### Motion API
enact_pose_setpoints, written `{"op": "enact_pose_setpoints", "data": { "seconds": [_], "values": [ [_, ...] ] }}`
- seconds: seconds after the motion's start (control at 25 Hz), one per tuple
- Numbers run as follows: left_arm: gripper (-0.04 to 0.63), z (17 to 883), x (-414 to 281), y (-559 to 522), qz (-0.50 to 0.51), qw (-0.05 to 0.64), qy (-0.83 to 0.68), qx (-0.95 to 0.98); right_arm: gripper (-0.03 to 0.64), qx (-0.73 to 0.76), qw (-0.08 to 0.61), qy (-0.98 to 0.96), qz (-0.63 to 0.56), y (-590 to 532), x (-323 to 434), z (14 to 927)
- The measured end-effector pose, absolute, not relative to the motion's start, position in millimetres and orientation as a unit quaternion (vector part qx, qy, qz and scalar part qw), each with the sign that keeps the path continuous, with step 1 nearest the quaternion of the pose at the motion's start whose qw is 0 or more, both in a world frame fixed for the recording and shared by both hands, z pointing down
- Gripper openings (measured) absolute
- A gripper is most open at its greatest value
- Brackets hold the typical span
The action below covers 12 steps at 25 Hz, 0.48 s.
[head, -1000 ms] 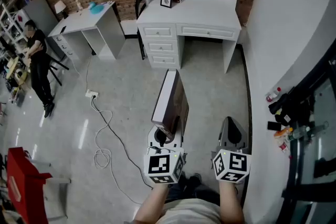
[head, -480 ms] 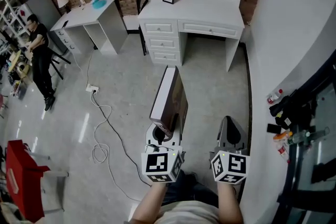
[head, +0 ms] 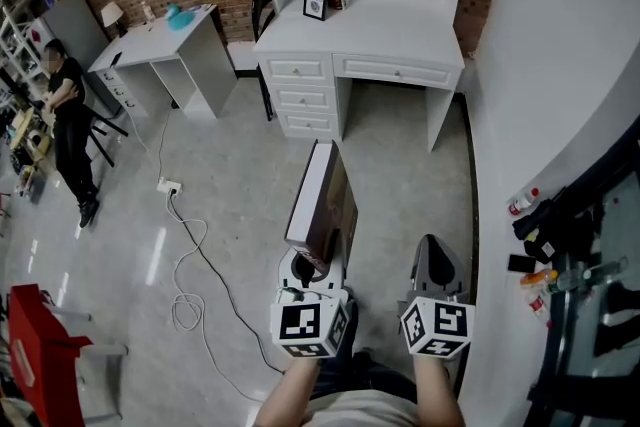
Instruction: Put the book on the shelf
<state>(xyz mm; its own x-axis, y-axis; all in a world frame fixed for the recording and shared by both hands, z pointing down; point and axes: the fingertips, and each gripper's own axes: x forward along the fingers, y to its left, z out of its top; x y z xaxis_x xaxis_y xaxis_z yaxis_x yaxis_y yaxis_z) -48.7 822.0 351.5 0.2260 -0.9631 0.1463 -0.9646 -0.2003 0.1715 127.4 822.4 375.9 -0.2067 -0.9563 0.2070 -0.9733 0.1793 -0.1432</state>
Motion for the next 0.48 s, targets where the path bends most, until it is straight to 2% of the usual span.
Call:
{"op": "enact_pose_setpoints", "data": {
  "seconds": [0.48],
  "values": [
    [0.147,334.8,-90.2,674.5,-0.007,0.109,-0.602,0.791,0.017,0.642,0.030,-0.758,0.110,678.9,77.3,359.3]
  ]
}}
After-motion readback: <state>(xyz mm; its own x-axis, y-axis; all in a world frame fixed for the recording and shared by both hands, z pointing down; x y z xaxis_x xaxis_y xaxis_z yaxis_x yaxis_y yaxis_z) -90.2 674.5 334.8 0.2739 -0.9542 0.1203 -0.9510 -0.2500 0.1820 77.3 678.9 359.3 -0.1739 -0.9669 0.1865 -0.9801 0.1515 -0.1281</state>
